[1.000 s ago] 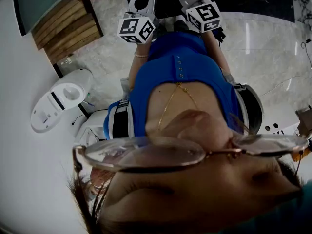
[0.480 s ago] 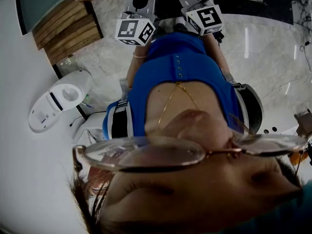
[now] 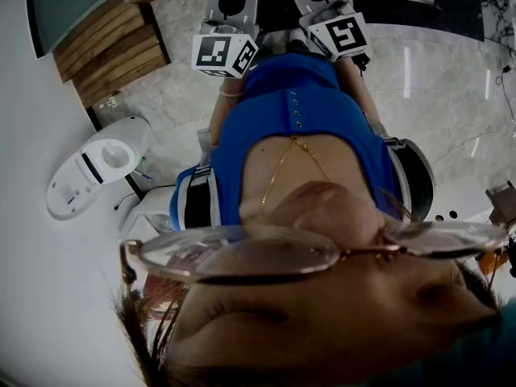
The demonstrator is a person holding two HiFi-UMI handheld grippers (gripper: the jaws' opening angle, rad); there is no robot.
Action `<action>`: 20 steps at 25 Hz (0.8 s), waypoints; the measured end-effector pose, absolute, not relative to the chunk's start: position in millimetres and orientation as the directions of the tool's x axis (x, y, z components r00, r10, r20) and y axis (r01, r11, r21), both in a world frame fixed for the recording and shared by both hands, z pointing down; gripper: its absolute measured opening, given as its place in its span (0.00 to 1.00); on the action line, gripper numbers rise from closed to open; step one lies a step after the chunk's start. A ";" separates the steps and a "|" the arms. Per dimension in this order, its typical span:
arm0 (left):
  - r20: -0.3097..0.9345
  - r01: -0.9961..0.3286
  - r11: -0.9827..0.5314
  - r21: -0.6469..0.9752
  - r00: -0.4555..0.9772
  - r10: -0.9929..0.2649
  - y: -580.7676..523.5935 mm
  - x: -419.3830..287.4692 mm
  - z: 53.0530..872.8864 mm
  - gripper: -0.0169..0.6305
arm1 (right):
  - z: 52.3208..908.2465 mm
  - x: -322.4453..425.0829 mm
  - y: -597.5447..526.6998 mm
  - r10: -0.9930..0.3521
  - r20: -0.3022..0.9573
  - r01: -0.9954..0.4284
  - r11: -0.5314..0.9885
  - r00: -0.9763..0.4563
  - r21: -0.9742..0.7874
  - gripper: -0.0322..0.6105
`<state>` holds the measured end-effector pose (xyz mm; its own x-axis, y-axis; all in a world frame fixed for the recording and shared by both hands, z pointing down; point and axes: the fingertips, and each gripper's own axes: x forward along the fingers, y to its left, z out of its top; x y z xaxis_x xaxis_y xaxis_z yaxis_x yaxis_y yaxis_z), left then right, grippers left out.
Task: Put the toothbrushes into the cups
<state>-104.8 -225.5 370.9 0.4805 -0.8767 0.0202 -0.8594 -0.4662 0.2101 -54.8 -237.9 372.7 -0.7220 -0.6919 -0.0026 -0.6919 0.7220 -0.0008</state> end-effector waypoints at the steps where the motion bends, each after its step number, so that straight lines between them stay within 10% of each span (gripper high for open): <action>1: 0.023 -0.860 -0.465 0.209 0.479 -0.877 -226.0 -105.1 372.0 0.03 | 372.9 -55.3 -238.3 -0.692 -0.002 -0.692 0.722 -0.722 -0.004 0.05; 20: 0.056 -0.858 -0.456 0.235 0.481 -0.875 -228.0 -103.7 383.8 0.03 | 383.5 -53.9 -241.6 -0.697 0.041 -0.698 0.716 -0.716 -0.008 0.05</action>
<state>-103.7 -228.0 383.8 0.4807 -0.8751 0.0563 -0.8583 -0.4564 0.2345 -53.9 -241.6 383.5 -0.7161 -0.6968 0.0407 -0.6976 0.7165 -0.0077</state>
